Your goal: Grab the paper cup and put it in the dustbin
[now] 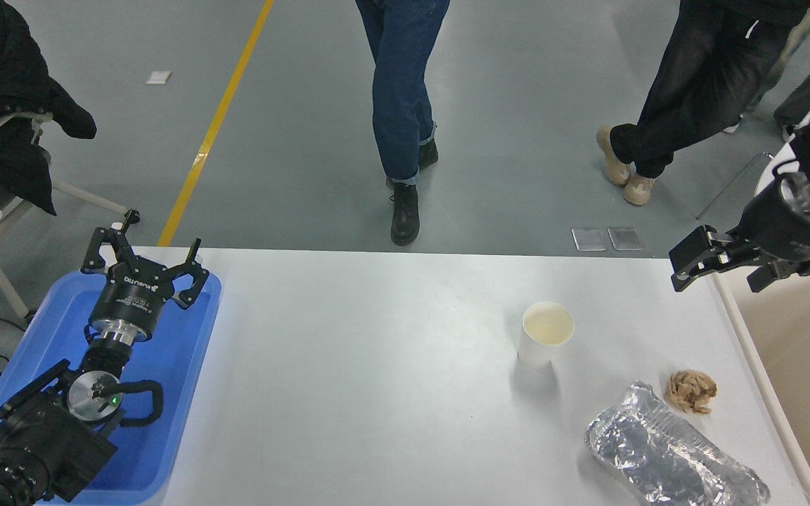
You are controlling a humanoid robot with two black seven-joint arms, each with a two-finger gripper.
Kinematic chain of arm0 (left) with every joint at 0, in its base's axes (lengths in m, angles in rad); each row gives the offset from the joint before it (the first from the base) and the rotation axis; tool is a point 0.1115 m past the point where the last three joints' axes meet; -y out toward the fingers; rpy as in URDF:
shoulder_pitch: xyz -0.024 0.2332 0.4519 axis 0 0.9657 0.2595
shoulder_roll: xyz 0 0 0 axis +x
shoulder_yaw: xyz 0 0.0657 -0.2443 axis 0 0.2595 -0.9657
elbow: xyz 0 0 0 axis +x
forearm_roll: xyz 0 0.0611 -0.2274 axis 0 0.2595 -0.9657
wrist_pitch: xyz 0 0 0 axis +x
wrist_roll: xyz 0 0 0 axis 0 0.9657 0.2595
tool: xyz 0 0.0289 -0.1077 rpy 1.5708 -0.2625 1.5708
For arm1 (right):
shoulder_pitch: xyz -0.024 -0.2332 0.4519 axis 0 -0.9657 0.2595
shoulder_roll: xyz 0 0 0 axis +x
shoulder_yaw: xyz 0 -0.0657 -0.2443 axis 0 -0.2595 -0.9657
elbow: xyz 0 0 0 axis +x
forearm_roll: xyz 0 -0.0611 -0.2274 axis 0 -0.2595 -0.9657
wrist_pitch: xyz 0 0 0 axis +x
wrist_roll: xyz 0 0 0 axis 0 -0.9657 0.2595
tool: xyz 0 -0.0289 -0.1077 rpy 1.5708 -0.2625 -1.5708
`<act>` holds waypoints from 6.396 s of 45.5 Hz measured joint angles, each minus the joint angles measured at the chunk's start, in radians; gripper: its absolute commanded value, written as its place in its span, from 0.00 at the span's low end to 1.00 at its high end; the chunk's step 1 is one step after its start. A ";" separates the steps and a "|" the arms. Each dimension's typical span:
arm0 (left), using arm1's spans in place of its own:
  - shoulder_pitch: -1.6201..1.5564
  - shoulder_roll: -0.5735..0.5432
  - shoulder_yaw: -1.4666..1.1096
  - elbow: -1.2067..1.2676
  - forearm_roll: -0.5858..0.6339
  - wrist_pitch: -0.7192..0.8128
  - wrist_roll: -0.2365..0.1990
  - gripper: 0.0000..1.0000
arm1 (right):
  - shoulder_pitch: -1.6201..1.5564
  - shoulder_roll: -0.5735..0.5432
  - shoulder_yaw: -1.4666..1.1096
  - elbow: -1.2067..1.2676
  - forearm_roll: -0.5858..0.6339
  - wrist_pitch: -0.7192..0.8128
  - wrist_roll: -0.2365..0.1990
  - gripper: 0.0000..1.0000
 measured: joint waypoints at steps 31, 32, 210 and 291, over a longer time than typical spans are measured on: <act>-0.001 0.000 0.000 -0.001 0.001 0.000 0.001 1.00 | 0.175 0.031 0.072 0.112 0.013 0.025 -0.014 1.00; -0.001 0.000 0.000 -0.001 0.001 0.000 0.001 1.00 | 0.175 0.031 0.077 0.112 0.013 0.025 -0.014 1.00; -0.001 -0.001 0.001 -0.002 0.003 0.000 0.002 1.00 | 0.200 -0.045 0.066 0.180 0.238 0.001 -0.123 0.00; 0.000 0.000 0.000 -0.001 0.000 0.000 -0.001 1.00 | -0.586 -0.516 0.118 -0.480 0.242 -0.236 -0.123 0.00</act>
